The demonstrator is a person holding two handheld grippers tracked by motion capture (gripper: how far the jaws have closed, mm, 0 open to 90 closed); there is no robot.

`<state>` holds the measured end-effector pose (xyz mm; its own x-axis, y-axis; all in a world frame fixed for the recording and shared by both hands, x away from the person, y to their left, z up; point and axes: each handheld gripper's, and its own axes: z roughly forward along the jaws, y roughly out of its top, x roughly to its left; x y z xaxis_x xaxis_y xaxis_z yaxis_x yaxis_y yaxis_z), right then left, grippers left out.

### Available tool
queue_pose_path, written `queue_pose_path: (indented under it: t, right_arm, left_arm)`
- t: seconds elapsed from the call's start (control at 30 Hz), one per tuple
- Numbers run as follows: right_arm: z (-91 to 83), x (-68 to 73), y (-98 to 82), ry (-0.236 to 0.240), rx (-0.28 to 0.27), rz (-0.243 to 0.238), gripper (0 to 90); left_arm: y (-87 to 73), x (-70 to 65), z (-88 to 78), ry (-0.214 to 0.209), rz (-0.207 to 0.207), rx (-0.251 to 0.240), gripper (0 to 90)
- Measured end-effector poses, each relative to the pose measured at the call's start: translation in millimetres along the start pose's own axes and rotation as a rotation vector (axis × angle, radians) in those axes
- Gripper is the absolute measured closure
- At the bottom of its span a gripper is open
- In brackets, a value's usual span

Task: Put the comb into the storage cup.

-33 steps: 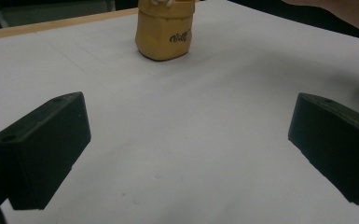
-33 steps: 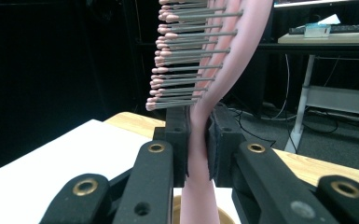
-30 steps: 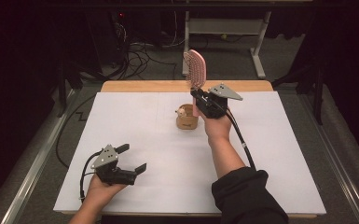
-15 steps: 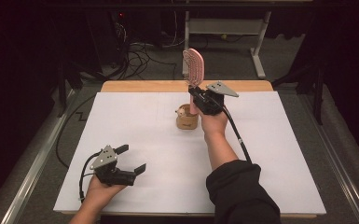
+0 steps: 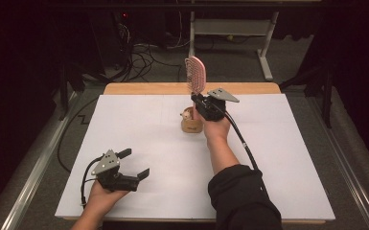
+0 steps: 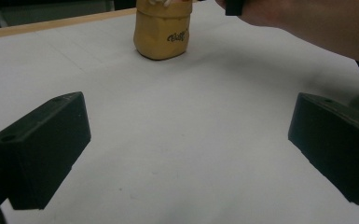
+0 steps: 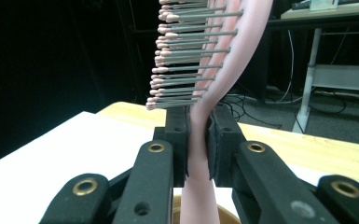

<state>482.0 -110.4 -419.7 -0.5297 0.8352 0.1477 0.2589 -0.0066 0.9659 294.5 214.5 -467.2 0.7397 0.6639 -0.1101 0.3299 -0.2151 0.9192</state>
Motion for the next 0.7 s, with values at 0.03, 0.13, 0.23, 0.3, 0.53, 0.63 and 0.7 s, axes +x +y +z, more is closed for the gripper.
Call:
queue_pose_path:
  t: [0.03, 0.13, 0.23, 0.3, 0.53, 0.63, 0.7]
  right_arm:
    - [0.0, 0.0, 0.0, 0.000, 0.000, 0.000, 81.5]
    - [3.1, 0.1, -4.5, 0.000, 0.019, -0.010, 81.5]
    - [4.8, -0.4, -9.2, -0.003, 0.030, -0.002, 81.5]
    - [5.3, -0.2, -11.8, -0.004, 0.038, 0.001, 81.5]
    - [4.8, -0.6, -19.6, -0.002, 0.047, 0.000, 81.4]
    - [3.5, -3.0, -22.9, -0.004, 0.051, 0.014, 81.4]
    - [1.9, -4.9, -24.9, -0.005, 0.054, 0.017, 81.4]
  left_arm:
    - [-0.2, -0.2, 0.4, 0.000, 0.000, 0.001, 0.0]
    - [-0.4, -0.1, 0.7, 0.003, 0.001, 0.003, 0.0]
    - [-0.2, -0.6, 0.2, 0.003, 0.000, -0.002, 0.0]
    - [-0.4, -0.5, 0.3, 0.002, 0.001, 0.000, 0.0]
    - [-2.0, -1.0, 2.3, -0.006, 0.002, 0.012, 0.0]
    - [-2.8, -0.1, 2.0, -0.007, -0.003, 0.012, 0.0]
    - [-2.9, 0.6, 2.1, -0.008, -0.005, 0.010, 0.0]
